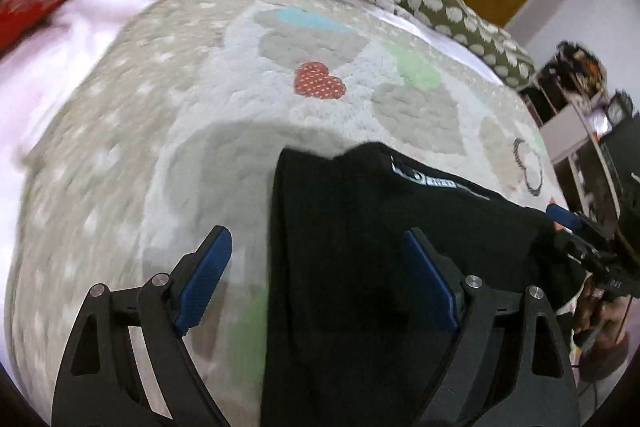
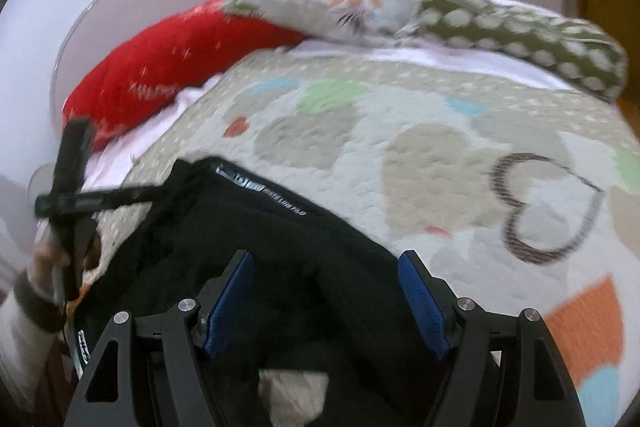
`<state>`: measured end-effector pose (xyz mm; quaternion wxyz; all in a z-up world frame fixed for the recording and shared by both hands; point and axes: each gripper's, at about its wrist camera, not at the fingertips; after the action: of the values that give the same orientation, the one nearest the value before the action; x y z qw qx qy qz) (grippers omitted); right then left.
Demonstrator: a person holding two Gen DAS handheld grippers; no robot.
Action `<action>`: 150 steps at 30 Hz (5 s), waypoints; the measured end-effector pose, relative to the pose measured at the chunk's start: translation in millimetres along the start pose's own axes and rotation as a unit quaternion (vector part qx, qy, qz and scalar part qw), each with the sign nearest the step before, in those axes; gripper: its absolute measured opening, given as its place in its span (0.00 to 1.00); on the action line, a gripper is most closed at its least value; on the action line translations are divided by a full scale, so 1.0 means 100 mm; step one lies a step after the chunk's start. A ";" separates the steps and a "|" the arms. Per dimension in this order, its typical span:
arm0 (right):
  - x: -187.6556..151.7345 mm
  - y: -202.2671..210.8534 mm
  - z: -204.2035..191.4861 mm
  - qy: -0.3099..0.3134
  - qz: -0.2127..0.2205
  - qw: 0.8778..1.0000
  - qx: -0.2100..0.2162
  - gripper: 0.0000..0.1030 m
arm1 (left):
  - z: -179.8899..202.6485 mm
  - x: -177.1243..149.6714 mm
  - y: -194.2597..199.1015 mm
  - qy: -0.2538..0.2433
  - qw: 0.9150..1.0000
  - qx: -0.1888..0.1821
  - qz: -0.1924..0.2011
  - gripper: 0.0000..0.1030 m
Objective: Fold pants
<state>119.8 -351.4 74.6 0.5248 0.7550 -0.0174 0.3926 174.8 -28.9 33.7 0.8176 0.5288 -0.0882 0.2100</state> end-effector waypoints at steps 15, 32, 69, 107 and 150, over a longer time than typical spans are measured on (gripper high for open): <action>-0.30 0.93 -0.98 0.122 0.068 0.990 -0.029 0.13 | 0.27 -0.50 0.88 -0.115 0.987 -0.094 0.064 0.22; -1.84 1.55 -1.45 0.084 0.030 0.996 0.021 0.48 | -0.63 -2.02 1.58 0.006 0.998 0.028 0.064 0.43; -2.61 2.08 -0.17 -0.155 -0.050 0.959 -0.231 0.14 | -0.08 -2.13 1.31 -0.024 0.996 0.011 0.085 0.44; -0.34 0.79 -1.07 0.024 0.057 0.996 -0.057 0.01 | -0.18 -1.27 1.26 -0.013 0.996 -0.054 0.068 0.34; -1.46 1.65 -0.79 -0.017 0.046 0.985 -0.163 0.53 | -0.19 -1.64 1.66 -0.010 0.989 0.036 0.143 0.46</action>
<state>-98.7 -417.9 125.4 0.6219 0.6644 -0.1252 0.3951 -45.7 6.2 102.5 0.7585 0.5423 -0.1636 0.3222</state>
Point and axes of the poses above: each gripper's, at about its wrist camera, not at the fingertips, and y roughly against the way its jaws point, z to its right, x to its top, and after that the axes turned 13 degrees about y, right-handed
